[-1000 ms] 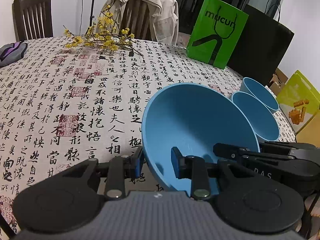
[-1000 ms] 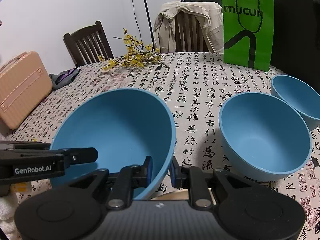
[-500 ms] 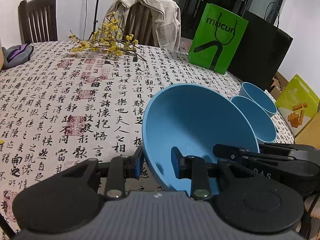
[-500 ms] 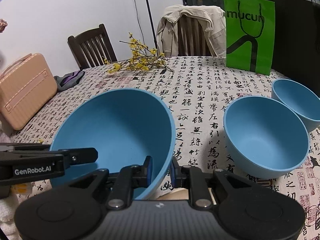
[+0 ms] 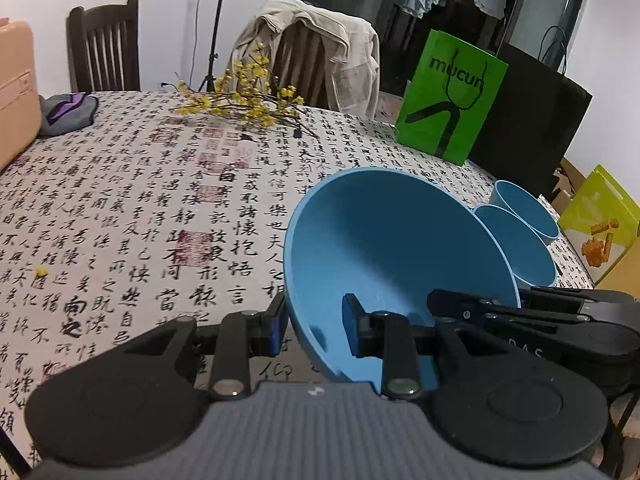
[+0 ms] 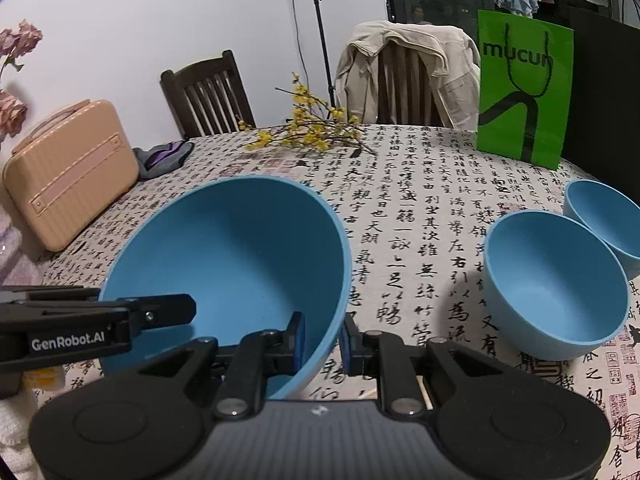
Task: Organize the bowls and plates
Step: 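Carry the held blue bowl toward the pink suitcase and flower vase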
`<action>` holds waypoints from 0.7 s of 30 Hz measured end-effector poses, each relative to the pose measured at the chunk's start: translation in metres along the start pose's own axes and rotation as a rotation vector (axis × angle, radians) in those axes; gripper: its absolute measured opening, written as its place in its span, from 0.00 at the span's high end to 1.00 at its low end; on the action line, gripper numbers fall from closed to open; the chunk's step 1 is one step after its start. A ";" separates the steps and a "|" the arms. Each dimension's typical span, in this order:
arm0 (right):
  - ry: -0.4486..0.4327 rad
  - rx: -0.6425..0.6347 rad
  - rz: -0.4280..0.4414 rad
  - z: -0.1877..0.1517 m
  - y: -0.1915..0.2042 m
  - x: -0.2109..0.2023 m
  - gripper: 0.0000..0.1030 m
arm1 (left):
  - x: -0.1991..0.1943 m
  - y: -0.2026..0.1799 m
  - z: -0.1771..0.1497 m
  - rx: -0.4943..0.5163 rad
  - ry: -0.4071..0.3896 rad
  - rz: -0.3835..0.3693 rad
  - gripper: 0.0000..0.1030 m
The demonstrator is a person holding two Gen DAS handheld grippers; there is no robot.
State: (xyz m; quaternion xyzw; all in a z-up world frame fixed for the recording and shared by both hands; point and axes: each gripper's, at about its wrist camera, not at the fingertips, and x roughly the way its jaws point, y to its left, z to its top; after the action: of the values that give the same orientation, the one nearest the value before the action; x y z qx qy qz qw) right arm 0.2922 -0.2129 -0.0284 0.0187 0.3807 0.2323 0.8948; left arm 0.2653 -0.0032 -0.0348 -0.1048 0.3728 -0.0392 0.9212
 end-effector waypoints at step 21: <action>0.016 -0.054 0.070 -0.007 0.057 0.002 0.83 | -0.044 0.045 -0.021 -0.070 -0.043 0.058 0.72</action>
State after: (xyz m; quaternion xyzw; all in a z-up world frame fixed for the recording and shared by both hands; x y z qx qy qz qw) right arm 0.2658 -0.1618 -0.0228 0.0060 0.3804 0.2736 0.8834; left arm 0.2184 0.0440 -0.0301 -0.1271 0.3568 0.0029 0.9255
